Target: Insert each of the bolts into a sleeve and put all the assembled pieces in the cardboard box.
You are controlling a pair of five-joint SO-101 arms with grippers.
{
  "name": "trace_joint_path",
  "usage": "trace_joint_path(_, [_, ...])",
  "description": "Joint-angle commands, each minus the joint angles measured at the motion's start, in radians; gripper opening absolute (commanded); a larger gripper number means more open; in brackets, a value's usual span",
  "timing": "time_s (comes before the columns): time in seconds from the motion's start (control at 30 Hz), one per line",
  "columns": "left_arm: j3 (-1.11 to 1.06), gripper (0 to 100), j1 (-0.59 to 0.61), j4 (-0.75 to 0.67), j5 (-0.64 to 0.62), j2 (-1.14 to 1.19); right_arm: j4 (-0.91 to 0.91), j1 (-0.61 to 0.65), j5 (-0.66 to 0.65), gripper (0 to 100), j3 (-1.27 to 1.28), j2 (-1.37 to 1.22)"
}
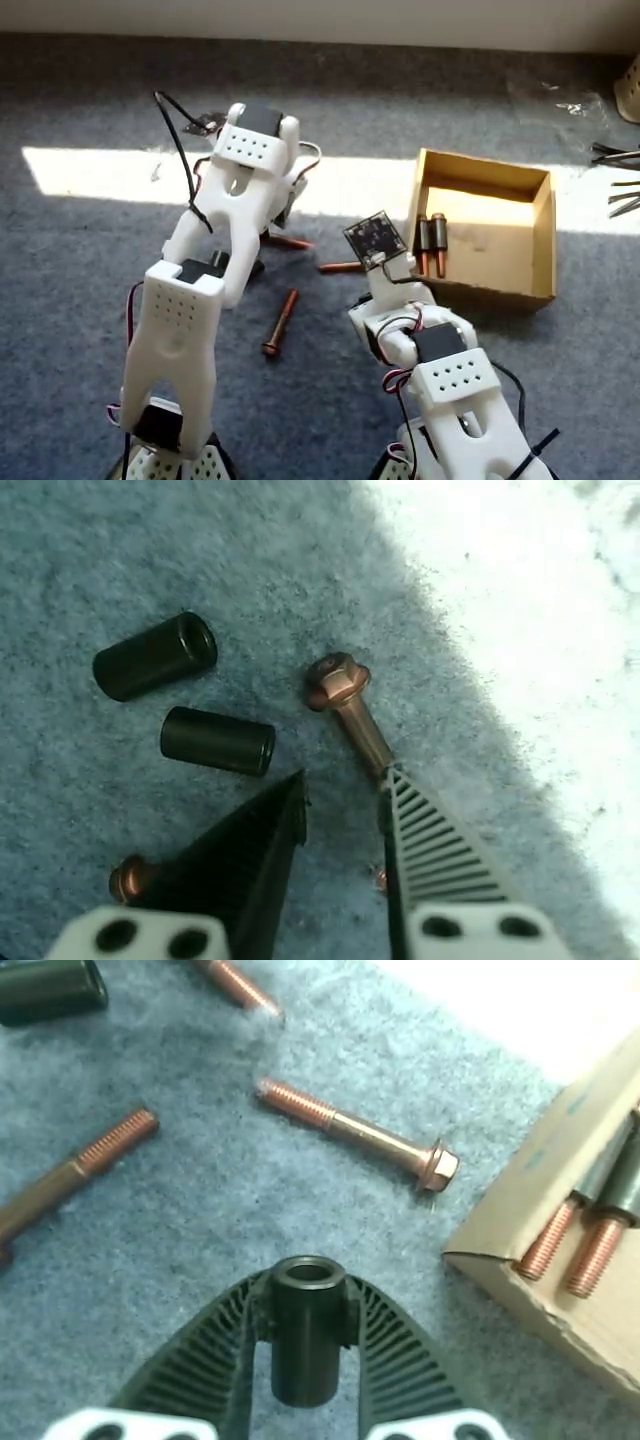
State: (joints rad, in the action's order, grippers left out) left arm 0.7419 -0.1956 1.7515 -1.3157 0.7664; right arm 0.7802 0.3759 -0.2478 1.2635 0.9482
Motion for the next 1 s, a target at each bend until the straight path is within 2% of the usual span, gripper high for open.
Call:
trace_joint_path(0.0, [0.004, 13, 0.036, 0.002, -0.011, -0.067, -0.031, -0.007, -0.012, 0.5, -0.010, 0.008])
trace_joint_path(0.33, [0.002, 13, 0.082, -0.031, -0.017, -0.065, -0.031, -0.007, -0.012, 0.5, -0.010, 0.008])
trace_joint_path(0.57, [-0.019, 13, 0.047, -0.083, -0.052, -0.002, -0.031, -0.007, -0.012, 0.5, -0.010, 0.008])
trace_joint_path(0.97, [-0.024, 13, -0.012, -0.077, -0.054, 0.031, -0.031, -0.007, -0.012, 0.5, -0.010, 0.008])
